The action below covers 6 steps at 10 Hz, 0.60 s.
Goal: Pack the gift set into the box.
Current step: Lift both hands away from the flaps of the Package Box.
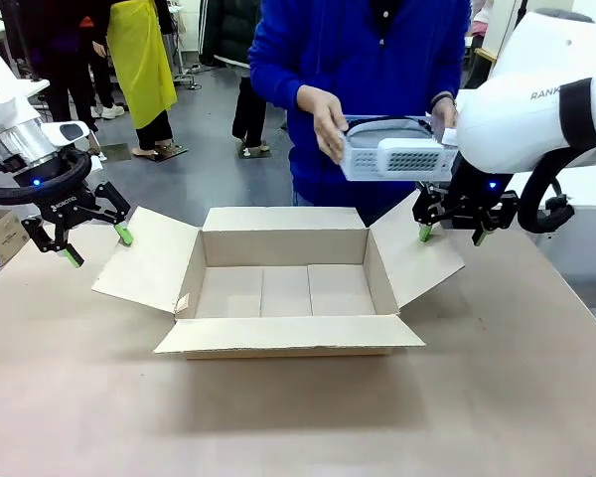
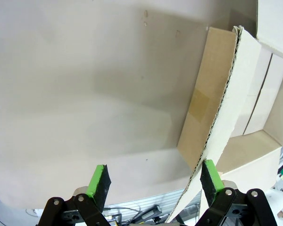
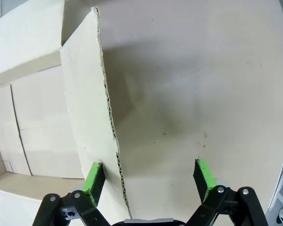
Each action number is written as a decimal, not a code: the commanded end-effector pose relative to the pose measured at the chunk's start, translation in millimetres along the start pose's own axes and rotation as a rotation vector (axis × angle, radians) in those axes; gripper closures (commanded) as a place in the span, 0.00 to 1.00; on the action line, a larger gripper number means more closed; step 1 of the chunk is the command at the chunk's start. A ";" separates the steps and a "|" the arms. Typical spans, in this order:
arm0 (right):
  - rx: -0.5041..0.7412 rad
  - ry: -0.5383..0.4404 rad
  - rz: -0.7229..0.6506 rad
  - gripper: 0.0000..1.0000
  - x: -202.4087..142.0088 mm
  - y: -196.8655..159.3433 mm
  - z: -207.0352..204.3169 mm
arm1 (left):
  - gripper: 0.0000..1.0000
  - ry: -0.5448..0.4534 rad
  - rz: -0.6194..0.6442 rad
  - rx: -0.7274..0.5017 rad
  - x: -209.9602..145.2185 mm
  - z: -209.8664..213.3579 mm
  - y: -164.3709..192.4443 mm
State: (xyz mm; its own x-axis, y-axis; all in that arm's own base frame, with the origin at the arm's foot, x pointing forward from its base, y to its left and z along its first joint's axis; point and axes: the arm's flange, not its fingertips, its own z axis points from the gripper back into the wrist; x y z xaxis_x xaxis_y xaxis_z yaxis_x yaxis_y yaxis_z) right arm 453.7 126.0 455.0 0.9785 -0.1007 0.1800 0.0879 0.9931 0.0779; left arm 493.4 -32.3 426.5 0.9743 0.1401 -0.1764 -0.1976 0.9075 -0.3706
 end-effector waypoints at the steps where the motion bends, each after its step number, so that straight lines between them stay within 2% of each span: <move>1: -0.023 -0.003 -0.019 0.00 1.5 0.9 3.2 | 0.00 -0.005 0.012 -0.002 0.9 1.0 -1.9; 6: -0.023 -0.003 -0.019 0.00 1.5 0.9 3.2 | 0.00 -0.005 0.012 -0.002 0.9 1.0 -1.9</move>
State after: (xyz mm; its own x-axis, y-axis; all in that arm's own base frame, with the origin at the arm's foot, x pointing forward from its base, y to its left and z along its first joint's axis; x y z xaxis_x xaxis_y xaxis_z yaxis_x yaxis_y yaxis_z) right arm 453.7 126.0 454.9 0.9785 -0.1008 0.1798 0.0880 0.9931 0.0778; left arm 493.4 -32.3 426.5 0.9743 0.1401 -0.1764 -0.1976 0.9075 -0.3706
